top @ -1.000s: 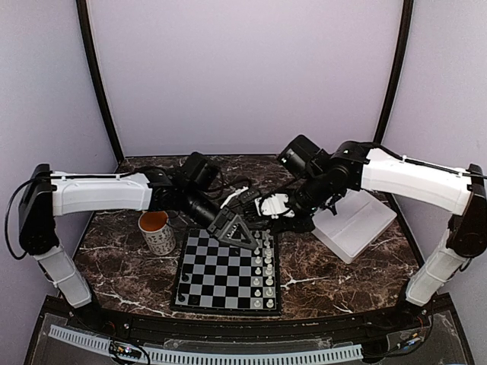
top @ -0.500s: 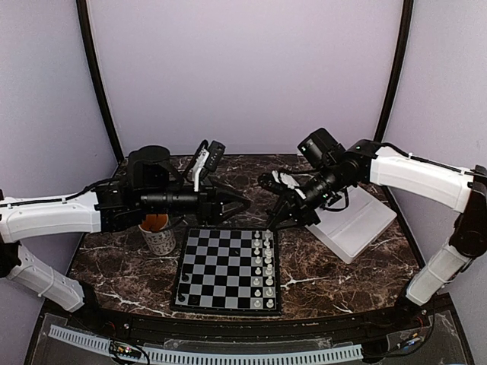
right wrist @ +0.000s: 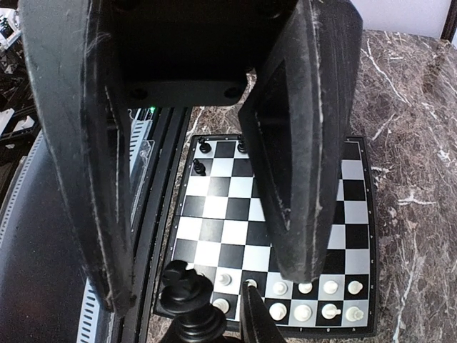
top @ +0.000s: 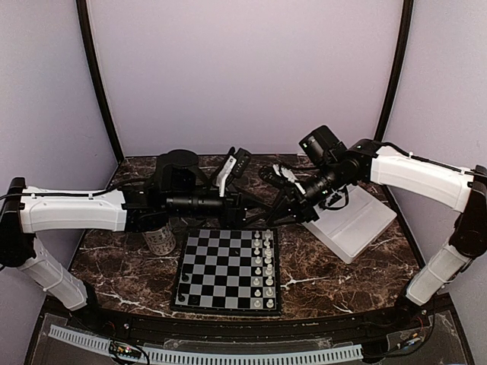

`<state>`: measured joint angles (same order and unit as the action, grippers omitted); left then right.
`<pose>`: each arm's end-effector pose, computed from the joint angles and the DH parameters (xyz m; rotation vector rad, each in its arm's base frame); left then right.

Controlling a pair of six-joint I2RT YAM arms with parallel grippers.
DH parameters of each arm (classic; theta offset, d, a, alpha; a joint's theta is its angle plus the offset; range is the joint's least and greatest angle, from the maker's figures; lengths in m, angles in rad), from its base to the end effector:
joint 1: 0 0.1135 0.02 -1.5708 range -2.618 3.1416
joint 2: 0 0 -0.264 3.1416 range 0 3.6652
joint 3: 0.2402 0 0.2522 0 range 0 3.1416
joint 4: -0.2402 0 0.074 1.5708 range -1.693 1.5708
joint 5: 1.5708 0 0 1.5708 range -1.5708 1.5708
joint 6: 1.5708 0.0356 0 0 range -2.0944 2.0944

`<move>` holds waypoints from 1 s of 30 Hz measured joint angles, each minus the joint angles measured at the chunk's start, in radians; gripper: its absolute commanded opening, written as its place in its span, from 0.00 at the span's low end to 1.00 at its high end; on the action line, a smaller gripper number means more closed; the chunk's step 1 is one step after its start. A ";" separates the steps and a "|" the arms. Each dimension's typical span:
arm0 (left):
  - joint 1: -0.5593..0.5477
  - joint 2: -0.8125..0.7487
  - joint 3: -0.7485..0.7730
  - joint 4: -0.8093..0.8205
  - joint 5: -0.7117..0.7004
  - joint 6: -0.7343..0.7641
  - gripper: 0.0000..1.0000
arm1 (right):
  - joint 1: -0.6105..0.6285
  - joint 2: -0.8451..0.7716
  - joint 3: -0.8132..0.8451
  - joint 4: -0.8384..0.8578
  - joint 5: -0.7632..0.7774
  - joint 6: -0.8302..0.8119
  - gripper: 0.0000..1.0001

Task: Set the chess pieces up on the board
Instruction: Pass from the right arm to the left

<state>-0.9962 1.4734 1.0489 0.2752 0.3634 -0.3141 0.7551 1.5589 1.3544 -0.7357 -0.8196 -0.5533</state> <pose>0.1787 -0.2993 0.3141 0.9012 1.6578 -1.2490 0.2202 0.2430 0.3071 -1.7162 1.6838 1.1070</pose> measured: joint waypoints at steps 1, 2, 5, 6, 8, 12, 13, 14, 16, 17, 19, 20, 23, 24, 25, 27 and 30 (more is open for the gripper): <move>-0.001 0.004 0.003 0.000 0.003 0.000 0.44 | -0.001 0.000 0.000 0.000 0.000 0.002 0.04; -0.001 0.006 0.006 0.000 0.005 -0.001 0.41 | -0.002 0.000 0.000 0.000 0.000 0.005 0.04; -0.001 0.011 0.017 0.000 0.016 -0.003 0.34 | -0.003 0.000 0.000 0.003 0.000 0.009 0.04; -0.001 0.013 0.021 0.000 0.019 -0.002 0.30 | -0.003 0.000 0.000 0.003 0.000 0.010 0.04; -0.001 0.020 0.032 -0.001 0.022 -0.002 0.26 | -0.003 0.000 0.000 0.003 0.000 0.010 0.04; -0.002 0.032 0.045 -0.006 0.026 -0.003 0.26 | -0.003 0.000 0.000 0.003 0.002 0.011 0.04; -0.002 0.034 0.047 -0.008 0.026 -0.003 0.27 | -0.003 0.000 0.000 0.003 0.002 0.012 0.04; -0.002 0.036 0.048 -0.009 0.026 -0.003 0.27 | -0.003 0.000 0.000 0.003 0.002 0.013 0.04; -0.002 0.037 0.049 -0.012 0.026 -0.003 0.28 | -0.003 0.000 0.000 0.003 0.002 0.013 0.04; -0.002 0.039 0.049 -0.016 0.026 -0.004 0.27 | -0.003 0.000 0.000 0.003 0.002 0.013 0.04; -0.002 0.042 0.052 -0.024 0.026 -0.003 0.21 | -0.003 0.000 0.000 0.003 0.004 0.014 0.04; -0.002 0.044 0.057 -0.028 0.027 -0.005 0.19 | -0.003 0.000 0.000 0.003 0.005 0.014 0.04; -0.002 0.049 0.065 -0.035 0.029 -0.003 0.11 | -0.004 0.000 0.000 0.002 0.008 0.018 0.05; -0.002 0.049 0.065 -0.039 0.023 -0.001 0.10 | -0.004 0.000 0.000 0.002 0.004 0.018 0.06; -0.002 0.050 0.065 -0.042 0.023 -0.002 0.09 | -0.003 0.000 0.000 0.004 0.006 0.018 0.10; -0.001 0.050 0.065 -0.044 0.022 0.001 0.08 | -0.004 0.000 0.000 0.008 0.007 0.017 0.22; -0.002 0.050 0.065 -0.050 0.017 0.012 0.07 | -0.005 0.000 0.002 0.007 0.014 0.023 0.35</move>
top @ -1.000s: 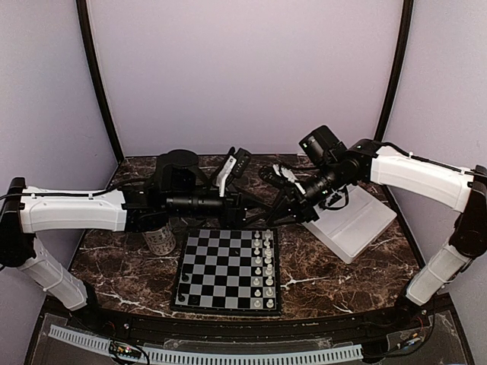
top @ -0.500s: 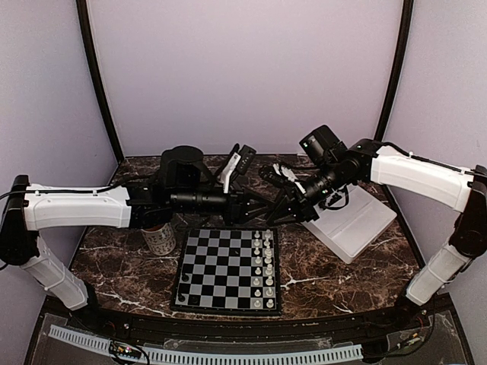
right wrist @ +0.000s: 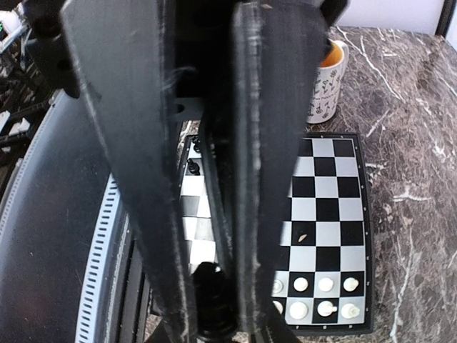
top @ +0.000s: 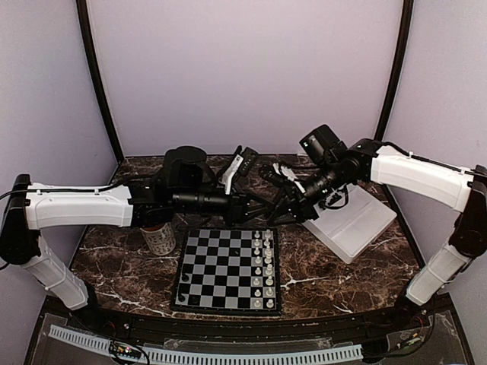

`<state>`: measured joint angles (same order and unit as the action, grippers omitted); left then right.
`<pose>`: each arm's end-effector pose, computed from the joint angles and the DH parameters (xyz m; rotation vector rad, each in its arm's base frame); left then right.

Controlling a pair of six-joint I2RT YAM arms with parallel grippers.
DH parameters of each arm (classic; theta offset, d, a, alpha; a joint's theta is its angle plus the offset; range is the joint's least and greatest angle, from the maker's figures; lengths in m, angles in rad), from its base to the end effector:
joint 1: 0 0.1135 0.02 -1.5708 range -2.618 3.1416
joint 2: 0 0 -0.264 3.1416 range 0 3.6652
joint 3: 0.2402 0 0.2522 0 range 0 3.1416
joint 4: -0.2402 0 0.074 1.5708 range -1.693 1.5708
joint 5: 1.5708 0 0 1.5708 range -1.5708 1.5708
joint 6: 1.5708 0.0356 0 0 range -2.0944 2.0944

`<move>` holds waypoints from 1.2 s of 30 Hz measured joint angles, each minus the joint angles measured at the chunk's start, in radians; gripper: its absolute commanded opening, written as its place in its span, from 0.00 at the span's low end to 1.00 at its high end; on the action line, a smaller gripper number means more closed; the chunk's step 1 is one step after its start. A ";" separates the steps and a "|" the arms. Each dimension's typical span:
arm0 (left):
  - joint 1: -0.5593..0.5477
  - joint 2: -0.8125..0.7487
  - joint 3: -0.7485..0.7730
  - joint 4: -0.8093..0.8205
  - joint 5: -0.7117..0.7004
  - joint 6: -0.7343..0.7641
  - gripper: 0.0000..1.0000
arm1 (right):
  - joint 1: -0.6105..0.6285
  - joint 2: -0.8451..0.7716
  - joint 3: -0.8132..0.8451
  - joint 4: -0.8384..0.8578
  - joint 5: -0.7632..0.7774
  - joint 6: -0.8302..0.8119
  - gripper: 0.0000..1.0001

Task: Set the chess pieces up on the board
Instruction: Pass from the right arm to the left, then place the king at e8.

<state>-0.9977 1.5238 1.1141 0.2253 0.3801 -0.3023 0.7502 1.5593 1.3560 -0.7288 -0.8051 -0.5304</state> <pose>0.1849 -0.3108 0.3150 0.9332 1.6834 -1.2466 0.2223 0.2423 0.3076 -1.6927 1.7105 1.0950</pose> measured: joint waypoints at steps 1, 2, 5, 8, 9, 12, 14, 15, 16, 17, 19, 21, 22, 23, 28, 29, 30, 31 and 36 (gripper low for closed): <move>0.000 0.000 0.000 -0.011 -0.005 0.008 0.07 | -0.003 0.000 0.000 -0.001 0.004 -0.002 0.39; 0.000 -0.002 0.000 -0.026 -0.009 0.016 0.07 | -0.006 0.000 0.000 -0.004 0.010 -0.006 0.41; 0.000 -0.017 0.000 -0.095 -0.048 0.051 0.07 | -0.036 -0.011 -0.005 -0.018 0.034 -0.026 0.45; 0.001 -0.069 -0.002 -0.194 -0.109 0.094 0.06 | -0.096 -0.071 -0.049 -0.034 0.061 -0.053 0.46; 0.002 -0.093 -0.005 -0.225 -0.134 0.109 0.06 | -0.125 -0.101 -0.070 -0.039 0.072 -0.060 0.47; 0.015 -0.188 -0.046 -0.296 -0.198 0.140 0.05 | -0.222 -0.193 -0.161 -0.030 0.103 -0.067 0.47; 0.034 -0.258 -0.091 -0.354 -0.240 0.153 0.05 | -0.298 -0.247 -0.241 -0.014 0.114 -0.066 0.47; 0.044 -0.282 -0.109 -0.378 -0.256 0.154 0.04 | -0.340 -0.267 -0.281 -0.004 0.115 -0.063 0.47; 0.066 -0.311 -0.136 -0.408 -0.278 0.155 0.04 | -0.383 -0.283 -0.320 0.011 0.113 -0.058 0.48; 0.085 -0.329 -0.157 -0.435 -0.292 0.154 0.04 | -0.427 -0.295 -0.356 0.024 0.111 -0.053 0.48; 0.121 -0.344 -0.191 -0.476 -0.316 0.148 0.04 | -0.503 -0.311 -0.416 0.061 0.104 -0.040 0.48; 0.152 -0.344 -0.219 -0.515 -0.335 0.137 0.04 | -0.557 -0.322 -0.460 0.091 0.097 -0.030 0.48; 0.168 -0.338 -0.233 -0.531 -0.343 0.131 0.04 | -0.578 -0.328 -0.478 0.105 0.092 -0.024 0.48; 0.177 -0.330 -0.243 -0.546 -0.348 0.125 0.04 | -0.594 -0.332 -0.491 0.116 0.087 -0.018 0.48; 0.182 -0.261 -0.261 -0.564 -0.357 0.099 0.04 | -0.632 -0.350 -0.524 0.171 0.061 -0.005 0.48; 0.182 -0.242 -0.270 -0.564 -0.357 0.092 0.03 | -0.636 -0.353 -0.528 0.178 0.060 -0.004 0.49; 0.182 -0.239 -0.273 -0.564 -0.357 0.091 0.04 | -0.638 -0.356 -0.532 0.184 0.060 -0.003 0.49; 0.182 -0.232 -0.278 -0.564 -0.356 0.089 0.04 | -0.640 -0.357 -0.536 0.190 0.058 -0.002 0.49; 0.182 -0.208 -0.291 -0.564 -0.356 0.079 0.04 | -0.656 -0.359 -0.545 0.210 0.057 0.004 0.50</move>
<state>-0.8154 1.3159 0.8230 -0.3389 0.0246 -0.2237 0.0940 1.2003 0.8108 -0.5190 -0.7483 -0.5262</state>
